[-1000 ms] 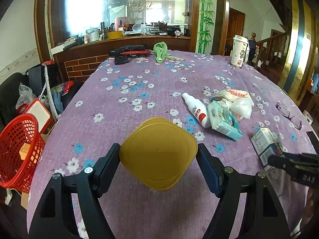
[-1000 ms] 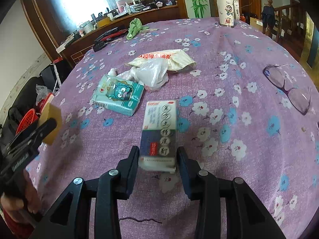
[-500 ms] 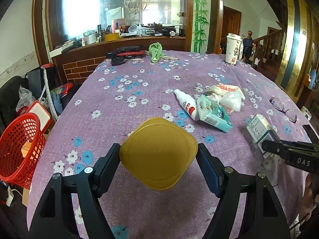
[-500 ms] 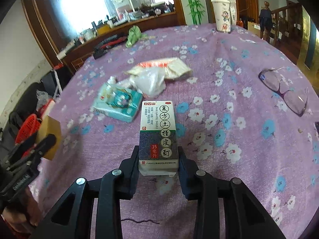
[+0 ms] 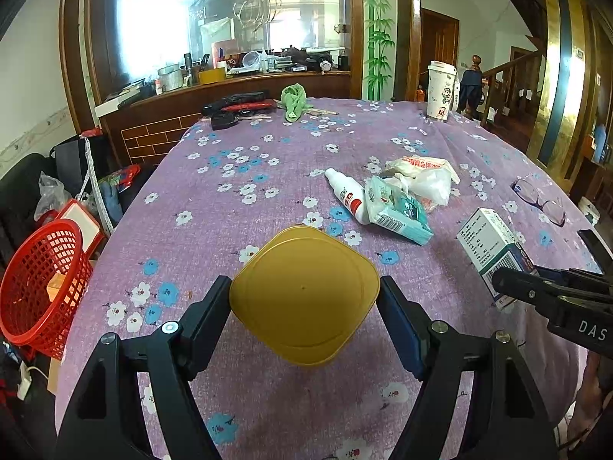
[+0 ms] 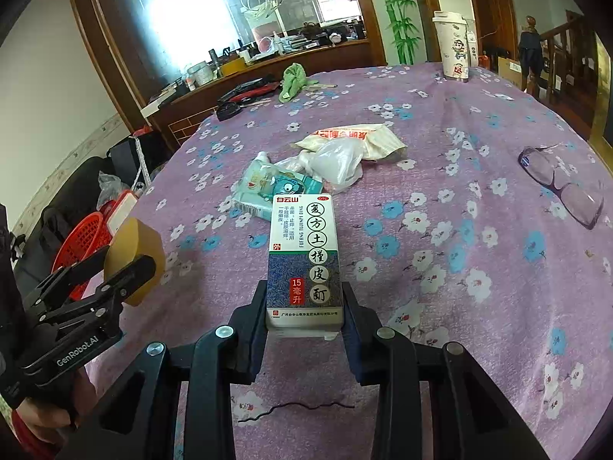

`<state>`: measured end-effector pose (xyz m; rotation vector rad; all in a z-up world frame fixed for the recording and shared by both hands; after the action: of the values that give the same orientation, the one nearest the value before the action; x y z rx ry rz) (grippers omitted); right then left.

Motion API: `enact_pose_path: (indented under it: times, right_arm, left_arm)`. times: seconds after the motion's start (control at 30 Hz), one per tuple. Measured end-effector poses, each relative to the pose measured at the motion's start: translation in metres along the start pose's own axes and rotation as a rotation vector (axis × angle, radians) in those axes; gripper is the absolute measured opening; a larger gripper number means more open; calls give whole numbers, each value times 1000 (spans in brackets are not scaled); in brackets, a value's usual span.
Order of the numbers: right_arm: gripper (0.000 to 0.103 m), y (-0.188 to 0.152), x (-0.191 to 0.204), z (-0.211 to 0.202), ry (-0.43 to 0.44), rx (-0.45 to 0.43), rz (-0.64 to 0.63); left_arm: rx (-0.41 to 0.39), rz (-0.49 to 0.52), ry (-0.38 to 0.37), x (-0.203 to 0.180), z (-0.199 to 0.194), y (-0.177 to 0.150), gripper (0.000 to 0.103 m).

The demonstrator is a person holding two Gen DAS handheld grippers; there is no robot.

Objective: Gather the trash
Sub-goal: 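Carry the yellow lid and medicine box over the red basket with both tools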

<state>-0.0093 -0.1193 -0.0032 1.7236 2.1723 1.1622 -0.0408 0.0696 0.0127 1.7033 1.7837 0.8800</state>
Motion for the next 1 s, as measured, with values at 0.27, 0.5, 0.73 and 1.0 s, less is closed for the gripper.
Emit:
enact_pose_path:
  times: [0.27,0.5,0.73,1.0]
  right_arm:
    - [37,-2,9,0,11,1,-22]
    - [37,-6,19,-2,18,2,-42]
    - [37,-6,28,-7,17,-4,-61]
    - [37,-8,42,-15,17,-11,-90]
  left_arm:
    - [3,-7,6,3,-2,-4,75]
    - [1,-10,6,5,-4,-5,75]
    - [-14,-25,8,13,-11,-5,75]
    - [-37,-41,6,19,-26,-5,75]
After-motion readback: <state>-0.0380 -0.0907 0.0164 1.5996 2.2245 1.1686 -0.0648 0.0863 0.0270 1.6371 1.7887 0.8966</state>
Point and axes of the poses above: each gripper's, at about its wrist camera, not at the fingertips, and z roughly the way its jaws point, x to its left, y to its top, the point moved 7 cm from there along z, roughly the way its jaws point, and after that the axes turned 4 degrees about y, right-handed, at the moved point
